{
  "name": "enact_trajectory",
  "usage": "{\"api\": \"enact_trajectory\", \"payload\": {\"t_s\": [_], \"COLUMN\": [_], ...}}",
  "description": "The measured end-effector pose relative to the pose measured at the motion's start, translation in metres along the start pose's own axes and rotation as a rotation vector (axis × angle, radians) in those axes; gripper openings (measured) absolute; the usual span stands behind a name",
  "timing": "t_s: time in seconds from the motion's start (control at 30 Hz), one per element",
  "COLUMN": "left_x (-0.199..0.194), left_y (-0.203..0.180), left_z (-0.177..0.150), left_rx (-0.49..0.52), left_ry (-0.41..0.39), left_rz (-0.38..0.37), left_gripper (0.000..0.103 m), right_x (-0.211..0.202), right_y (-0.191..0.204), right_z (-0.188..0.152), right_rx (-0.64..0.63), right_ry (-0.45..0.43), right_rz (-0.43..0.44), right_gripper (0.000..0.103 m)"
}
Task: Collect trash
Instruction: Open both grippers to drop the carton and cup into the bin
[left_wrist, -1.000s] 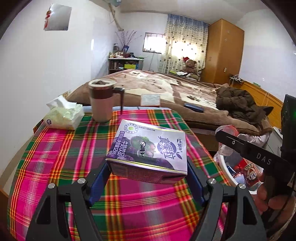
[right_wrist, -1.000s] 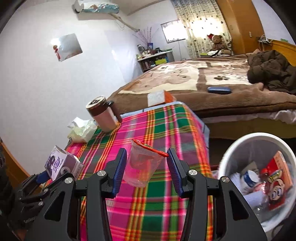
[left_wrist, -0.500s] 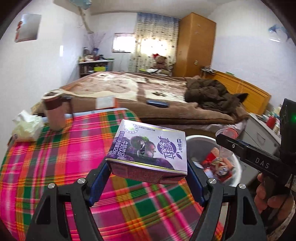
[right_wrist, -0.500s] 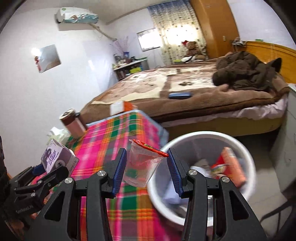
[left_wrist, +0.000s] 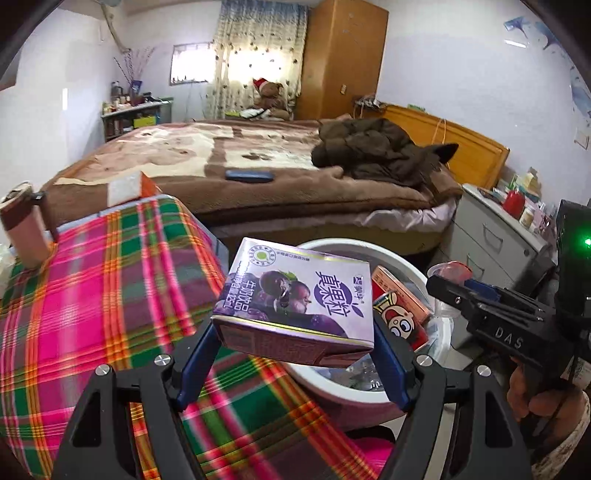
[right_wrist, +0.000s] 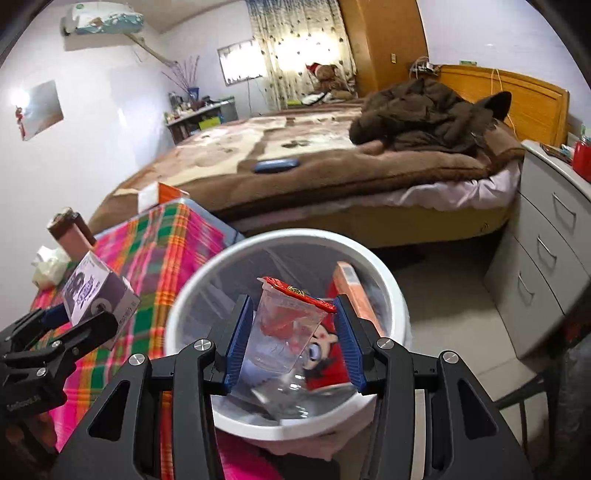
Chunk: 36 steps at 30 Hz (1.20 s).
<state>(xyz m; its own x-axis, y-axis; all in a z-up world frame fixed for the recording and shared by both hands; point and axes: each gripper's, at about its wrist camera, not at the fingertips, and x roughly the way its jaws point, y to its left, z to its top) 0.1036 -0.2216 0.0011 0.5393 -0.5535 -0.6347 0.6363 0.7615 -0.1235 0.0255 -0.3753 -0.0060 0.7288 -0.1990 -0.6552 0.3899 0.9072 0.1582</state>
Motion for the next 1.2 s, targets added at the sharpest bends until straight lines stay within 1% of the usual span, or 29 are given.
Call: {"api": "enact_trajectory", "payload": {"t_s": [0.07, 0.17, 0.27, 0.4, 0.47, 0.5, 0.53, 0.57, 0.6, 0.67, 0.77, 0.87, 1.2], "left_x": [0.009, 0.021, 0.032, 0.041, 0.045, 0.046, 0.044, 0.044, 0.044, 0.042, 0.038, 0.033, 0.001], "left_y": [-0.006, -0.015, -0.021, -0.021, -0.02, -0.02, -0.02, -0.021, -0.022, -0.021, -0.019, -0.017, -0.012], "left_z": [0.0, 0.002, 0.003, 0.005, 0.004, 0.004, 0.003, 0.003, 0.003, 0.003, 0.002, 0.001, -0.008], "left_rx": [0.008, 0.023, 0.034, 0.027, 0.024, 0.026, 0.023, 0.02, 0.017, 0.011, 0.006, 0.005, -0.011], "left_ry": [0.02, 0.046, 0.067, 0.083, 0.099, 0.102, 0.096, 0.092, 0.091, 0.088, 0.083, 0.077, 0.029], "left_rz": [-0.003, -0.019, -0.02, -0.028, -0.039, -0.041, -0.037, -0.038, -0.042, -0.037, -0.03, -0.027, 0.006], "left_gripper": [0.078, 0.079, 0.079, 0.079, 0.081, 0.082, 0.083, 0.085, 0.086, 0.086, 0.086, 0.086, 0.086], "right_x": [0.005, 0.01, 0.017, 0.021, 0.024, 0.024, 0.023, 0.023, 0.022, 0.02, 0.015, 0.007, -0.016], "right_y": [-0.004, -0.012, -0.017, -0.021, -0.024, -0.026, -0.027, -0.027, -0.028, -0.027, -0.024, -0.025, -0.006], "right_z": [-0.001, 0.0, 0.001, 0.0, 0.0, 0.0, 0.0, -0.001, -0.001, -0.001, -0.001, -0.002, -0.007], "right_rx": [-0.006, -0.002, -0.009, -0.045, -0.047, -0.043, -0.041, -0.036, -0.03, -0.031, -0.036, -0.015, -0.03], "right_ry": [0.007, 0.026, 0.047, 0.067, 0.075, 0.074, 0.074, 0.074, 0.07, 0.065, 0.056, 0.042, -0.022], "right_rz": [-0.021, -0.024, -0.031, -0.034, -0.044, -0.043, -0.036, -0.03, -0.026, -0.009, -0.017, -0.005, 0.004], "right_gripper": [0.047, 0.047, 0.047, 0.047, 0.047, 0.049, 0.053, 0.064, 0.069, 0.069, 0.069, 0.069, 0.069]}}
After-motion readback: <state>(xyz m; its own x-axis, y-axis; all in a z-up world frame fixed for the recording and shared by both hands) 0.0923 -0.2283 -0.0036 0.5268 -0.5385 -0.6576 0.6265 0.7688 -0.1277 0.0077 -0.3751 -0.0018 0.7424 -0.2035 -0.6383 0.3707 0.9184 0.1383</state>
